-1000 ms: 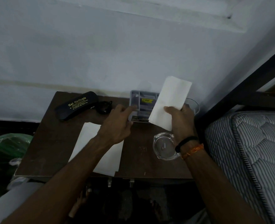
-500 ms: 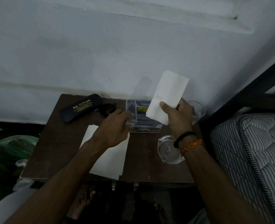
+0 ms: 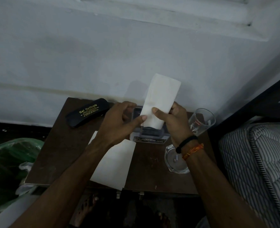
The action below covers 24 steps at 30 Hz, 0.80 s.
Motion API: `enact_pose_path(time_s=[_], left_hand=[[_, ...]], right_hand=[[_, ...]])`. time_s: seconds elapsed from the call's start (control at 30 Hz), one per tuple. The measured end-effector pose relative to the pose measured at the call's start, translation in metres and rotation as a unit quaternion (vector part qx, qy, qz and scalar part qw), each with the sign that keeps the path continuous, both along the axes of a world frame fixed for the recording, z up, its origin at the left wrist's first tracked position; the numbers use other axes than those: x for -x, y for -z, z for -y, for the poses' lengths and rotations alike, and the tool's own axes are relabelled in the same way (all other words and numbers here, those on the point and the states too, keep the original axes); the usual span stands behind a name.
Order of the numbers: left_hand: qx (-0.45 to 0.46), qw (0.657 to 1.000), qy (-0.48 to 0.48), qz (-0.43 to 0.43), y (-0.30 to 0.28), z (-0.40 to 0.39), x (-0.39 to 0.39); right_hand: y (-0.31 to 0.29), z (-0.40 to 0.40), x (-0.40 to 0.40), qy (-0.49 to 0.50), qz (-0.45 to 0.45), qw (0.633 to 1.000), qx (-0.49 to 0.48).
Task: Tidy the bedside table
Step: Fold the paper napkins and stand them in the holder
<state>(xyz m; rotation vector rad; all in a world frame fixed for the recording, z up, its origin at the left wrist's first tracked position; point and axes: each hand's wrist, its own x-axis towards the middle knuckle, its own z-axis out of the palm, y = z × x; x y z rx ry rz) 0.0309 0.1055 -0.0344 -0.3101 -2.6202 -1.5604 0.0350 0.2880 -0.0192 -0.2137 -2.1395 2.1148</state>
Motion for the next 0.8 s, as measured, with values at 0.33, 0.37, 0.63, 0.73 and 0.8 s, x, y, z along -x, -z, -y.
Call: enact_pose_path(time_s=[0.33,0.37,0.63,0.73,0.8], left_hand=[[-0.013,0.999,0.025,-0.045,0.002,-0.016,0.001],[-0.013,0.999,0.018,-0.042,0.003,-0.016,0.003],[0.004,0.995,-0.002,-0.102,-0.008,-0.021,0.018],[0.009,0.994,0.001,-0.110,-0.006,-0.025,0.028],[0.002,0.995,0.000,-0.099,-0.002,-0.028,0.035]], right_hand=[[-0.003,0.003,-0.003,-0.033,-0.033,0.994,-0.096],[-0.005,0.000,-0.003,-0.034,-0.036,0.991,-0.124],[-0.008,-0.019,-0.004,0.011,-0.060,0.938,-0.340],[-0.004,-0.020,-0.001,0.041,-0.074,0.927,-0.366],[-0.002,-0.021,0.001,0.058,-0.081,0.922,-0.373]])
